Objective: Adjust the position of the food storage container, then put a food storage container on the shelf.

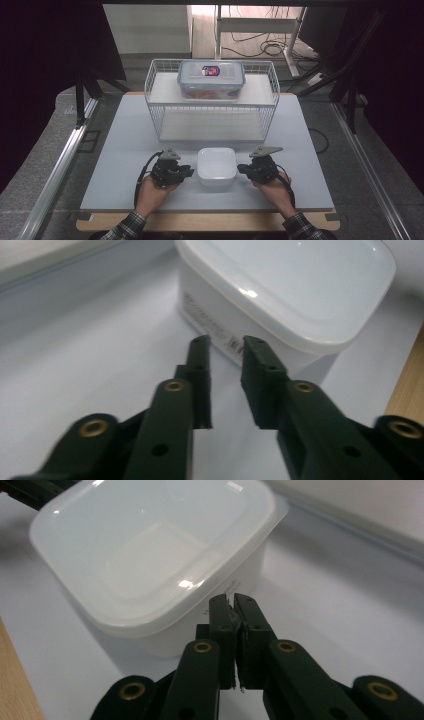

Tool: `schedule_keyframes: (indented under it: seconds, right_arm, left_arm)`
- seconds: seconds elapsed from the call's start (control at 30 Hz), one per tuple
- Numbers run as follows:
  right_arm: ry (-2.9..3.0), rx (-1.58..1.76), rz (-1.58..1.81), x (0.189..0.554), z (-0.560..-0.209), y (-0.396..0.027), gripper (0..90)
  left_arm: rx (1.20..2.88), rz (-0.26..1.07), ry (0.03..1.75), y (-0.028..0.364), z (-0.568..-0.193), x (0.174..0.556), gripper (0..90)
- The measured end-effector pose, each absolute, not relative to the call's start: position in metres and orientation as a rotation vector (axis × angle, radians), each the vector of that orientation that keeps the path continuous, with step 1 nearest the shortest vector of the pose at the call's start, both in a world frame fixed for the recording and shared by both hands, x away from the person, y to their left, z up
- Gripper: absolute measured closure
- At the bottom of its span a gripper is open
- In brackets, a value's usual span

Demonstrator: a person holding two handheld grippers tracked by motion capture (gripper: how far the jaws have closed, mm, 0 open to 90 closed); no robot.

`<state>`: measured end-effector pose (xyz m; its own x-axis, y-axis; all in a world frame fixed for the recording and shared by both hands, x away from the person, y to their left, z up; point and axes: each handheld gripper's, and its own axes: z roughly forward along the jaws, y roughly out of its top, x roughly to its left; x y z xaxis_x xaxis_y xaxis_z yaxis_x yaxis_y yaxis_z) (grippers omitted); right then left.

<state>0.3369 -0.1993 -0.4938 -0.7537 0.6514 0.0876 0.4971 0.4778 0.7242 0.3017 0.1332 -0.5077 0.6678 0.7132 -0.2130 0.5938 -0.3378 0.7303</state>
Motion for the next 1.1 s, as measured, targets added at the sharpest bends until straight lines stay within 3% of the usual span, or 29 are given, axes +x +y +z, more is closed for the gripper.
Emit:
schedule_keyframes:
  seconds: [0.17, 0.33, 0.47, 0.7, 1.1]
  right_arm:
    - [2.457, 0.972, 1.185, 0.325, -0.483, -0.216, 73.2]
    - [2.418, 0.969, 1.243, 0.317, -0.478, -0.226, 51.4]
    - [2.440, 0.972, 1.275, 0.318, -0.483, -0.228, 31.3]
    - [2.455, 0.966, 1.286, 0.322, -0.489, -0.228, 13.7]
    - [2.467, 0.955, 1.282, 0.324, -0.485, -0.222, 7.9]
  left_arm:
    - [2.009, 0.201, 0.970, 0.148, -0.506, 0.285, 45.2]
    - [2.025, 0.242, 0.998, 0.152, -0.511, 0.274, 22.8]
    - [2.056, 0.288, 0.997, 0.154, -0.516, 0.268, 11.8]
    - [2.054, 0.331, 0.957, 0.154, -0.519, 0.268, 5.3]
    - [2.042, 0.334, 0.934, 0.147, -0.516, 0.273, 5.1]
